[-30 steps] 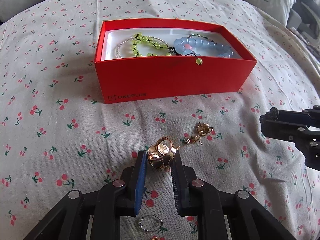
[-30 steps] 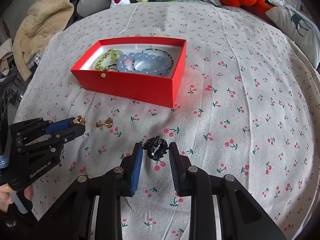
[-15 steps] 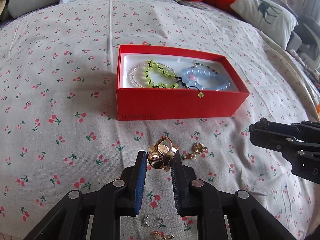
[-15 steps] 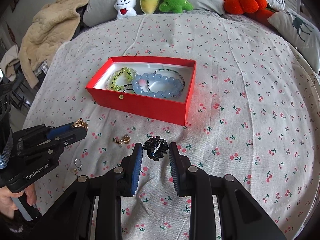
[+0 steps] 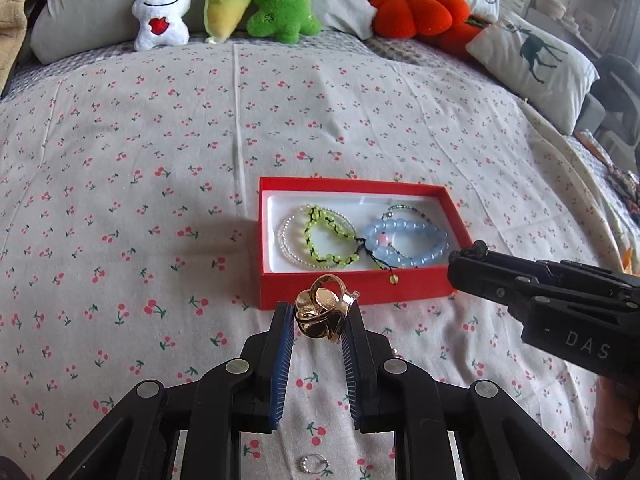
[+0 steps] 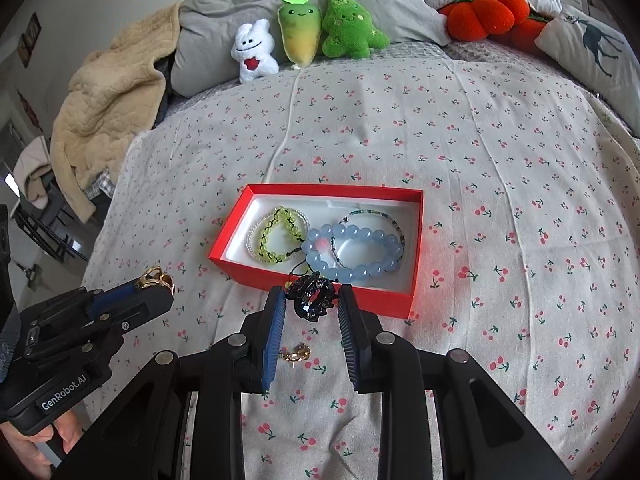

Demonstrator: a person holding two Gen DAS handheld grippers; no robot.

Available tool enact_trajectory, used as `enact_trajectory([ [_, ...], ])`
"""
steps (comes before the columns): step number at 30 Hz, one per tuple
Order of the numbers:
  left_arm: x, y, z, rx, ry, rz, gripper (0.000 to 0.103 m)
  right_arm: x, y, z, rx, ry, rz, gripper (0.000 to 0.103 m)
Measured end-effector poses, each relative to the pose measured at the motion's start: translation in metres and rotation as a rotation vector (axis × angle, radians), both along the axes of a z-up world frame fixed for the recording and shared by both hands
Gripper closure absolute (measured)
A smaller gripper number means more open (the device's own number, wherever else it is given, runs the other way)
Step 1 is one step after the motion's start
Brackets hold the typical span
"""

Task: Organize jewelry
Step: 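Lift the clip and flower earring and carry both over the red box, then lower both items into the box and open both tools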

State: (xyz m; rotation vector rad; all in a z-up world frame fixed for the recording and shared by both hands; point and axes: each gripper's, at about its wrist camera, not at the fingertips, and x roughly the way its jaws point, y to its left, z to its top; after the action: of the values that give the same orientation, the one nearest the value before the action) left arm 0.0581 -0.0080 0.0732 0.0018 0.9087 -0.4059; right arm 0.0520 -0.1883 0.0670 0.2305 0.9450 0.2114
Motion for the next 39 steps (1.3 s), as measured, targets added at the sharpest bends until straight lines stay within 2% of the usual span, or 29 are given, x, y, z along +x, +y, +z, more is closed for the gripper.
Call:
enact_trajectory([
  [3, 0.005, -0.002, -0.001, 0.037, -0.038, 0.04, 0.084, 0.006, -0.004, 0.003, 0.027, 0.0, -0.018, 0.074],
  [13, 0.036, -0.006, -0.014, -0.138, -0.022, 0.132, 0.084, 0.026, -0.028, -0.004, 0.091, 0.05, -0.074, 0.074],
  [19, 0.05, -0.024, -0.028, -0.111, -0.033, 0.149, 0.084, 0.039, -0.029, -0.012, 0.095, 0.075, -0.084, 0.074],
  [30, 0.06, -0.047, -0.042, -0.065, -0.032, 0.093, 0.084, 0.052, -0.029, -0.027, 0.078, 0.11, -0.078, 0.074],
  [33, 0.058, -0.048, -0.04, -0.051, -0.042, 0.098, 0.075, 0.053, -0.03, -0.029, 0.08, 0.115, -0.081, 0.074],
  [35, 0.056, -0.048, -0.036, -0.053, -0.054, 0.096, 0.058, 0.053, -0.03, -0.03, 0.079, 0.117, -0.083, 0.074],
  [39, 0.051, -0.048, -0.032, -0.021, -0.055, 0.107, 0.056, 0.055, -0.033, -0.033, 0.079, 0.123, -0.097, 0.074],
])
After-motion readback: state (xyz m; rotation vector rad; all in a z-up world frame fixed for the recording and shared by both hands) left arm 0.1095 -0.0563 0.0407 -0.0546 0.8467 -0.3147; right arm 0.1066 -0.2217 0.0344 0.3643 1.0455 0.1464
